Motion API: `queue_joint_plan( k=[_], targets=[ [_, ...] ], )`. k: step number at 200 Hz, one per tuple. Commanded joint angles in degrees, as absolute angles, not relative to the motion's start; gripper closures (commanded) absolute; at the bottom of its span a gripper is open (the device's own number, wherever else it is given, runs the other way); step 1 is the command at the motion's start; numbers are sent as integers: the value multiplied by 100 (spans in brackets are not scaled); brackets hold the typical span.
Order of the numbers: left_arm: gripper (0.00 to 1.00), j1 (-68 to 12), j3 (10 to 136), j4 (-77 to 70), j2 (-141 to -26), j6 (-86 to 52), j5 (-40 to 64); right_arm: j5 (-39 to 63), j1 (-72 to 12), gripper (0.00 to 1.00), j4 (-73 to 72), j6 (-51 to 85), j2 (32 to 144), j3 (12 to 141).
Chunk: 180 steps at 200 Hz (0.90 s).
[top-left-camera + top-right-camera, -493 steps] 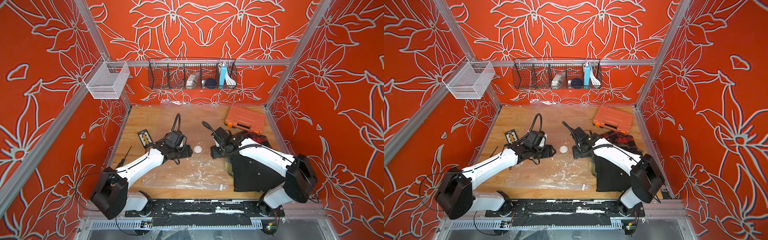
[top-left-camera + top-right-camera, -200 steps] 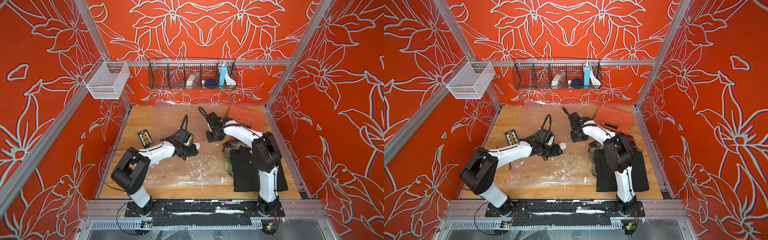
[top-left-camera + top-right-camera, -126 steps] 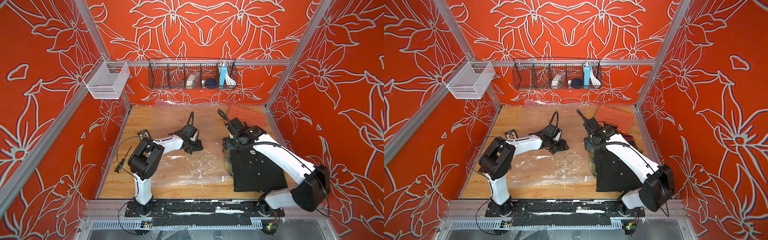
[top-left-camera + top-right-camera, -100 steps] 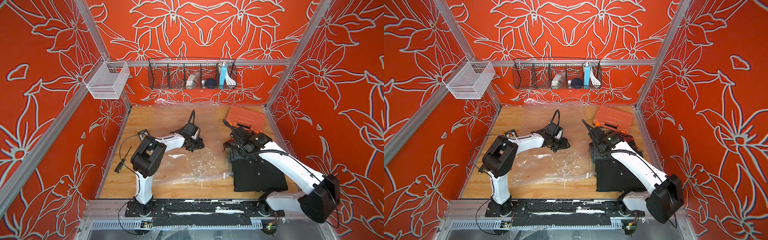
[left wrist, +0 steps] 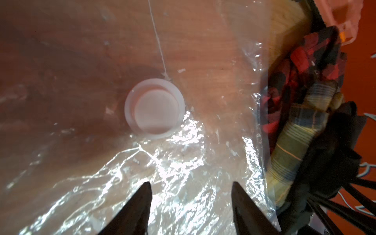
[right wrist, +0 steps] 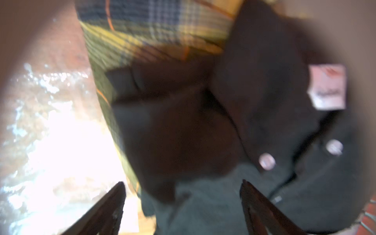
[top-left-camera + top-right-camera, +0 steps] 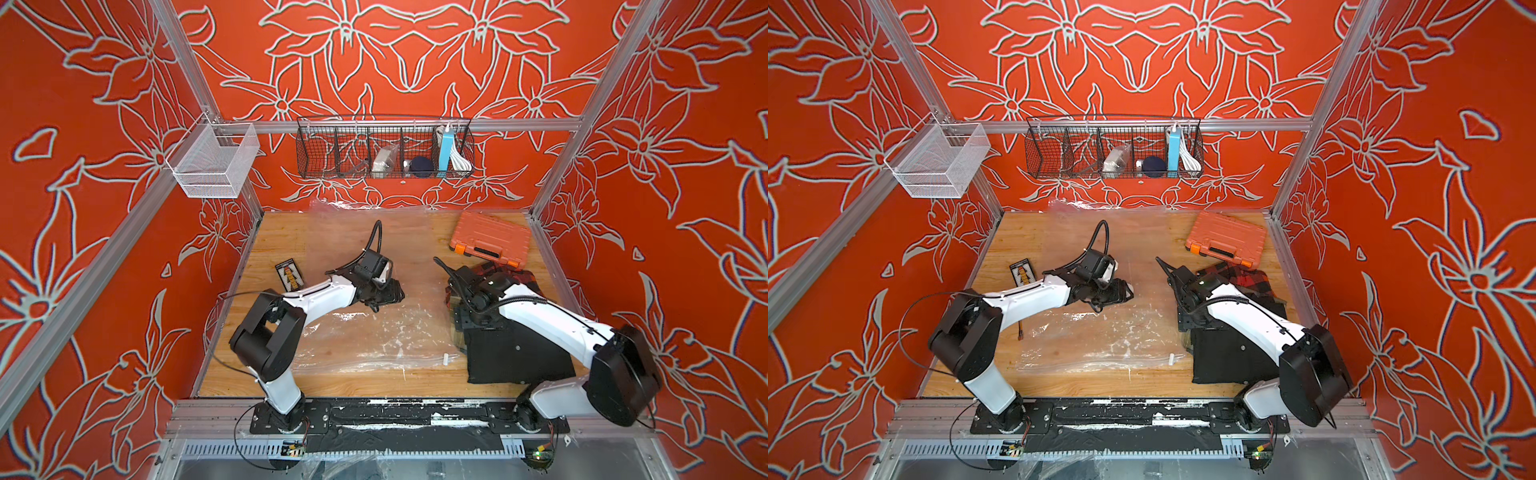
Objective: Place the folded shirt into the vacuum bag
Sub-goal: Adjust the shirt at the center of the board.
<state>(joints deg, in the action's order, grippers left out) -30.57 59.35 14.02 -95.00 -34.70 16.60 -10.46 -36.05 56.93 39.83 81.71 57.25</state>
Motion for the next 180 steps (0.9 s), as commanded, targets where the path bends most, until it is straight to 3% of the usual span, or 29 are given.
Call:
queue_joint_plan(
  k=[1, 13, 59, 101, 137, 180],
  targets=[
    [37, -3083, 5684, 1508, -9201, -3555, 1565, -1291, -3490, 14, 5480, 3935, 8360, 5674],
    [37, -3081, 5636, 1568, -9090, -3529, 1543, -1342, -3428, 21, 5354, 3821, 8278, 5594],
    [37, -3085, 5634, 1686, -8854, -3514, 1555, -1388, -3137, 71, 5322, 3482, 7982, 5524],
    [37, -3128, 5651, 1839, -8555, -3525, 1573, -1586, -3059, 97, 5657, 3051, 7699, 5881],
    [37, -3137, 5660, 1928, -8287, -3506, 1653, -1454, -3058, 100, 6132, 2607, 7548, 6594],
    [37, -3629, 5840, 1483, -8428, -3601, 2041, -410, -2890, 100, 5833, 2628, 7795, 7154]
  ],
)
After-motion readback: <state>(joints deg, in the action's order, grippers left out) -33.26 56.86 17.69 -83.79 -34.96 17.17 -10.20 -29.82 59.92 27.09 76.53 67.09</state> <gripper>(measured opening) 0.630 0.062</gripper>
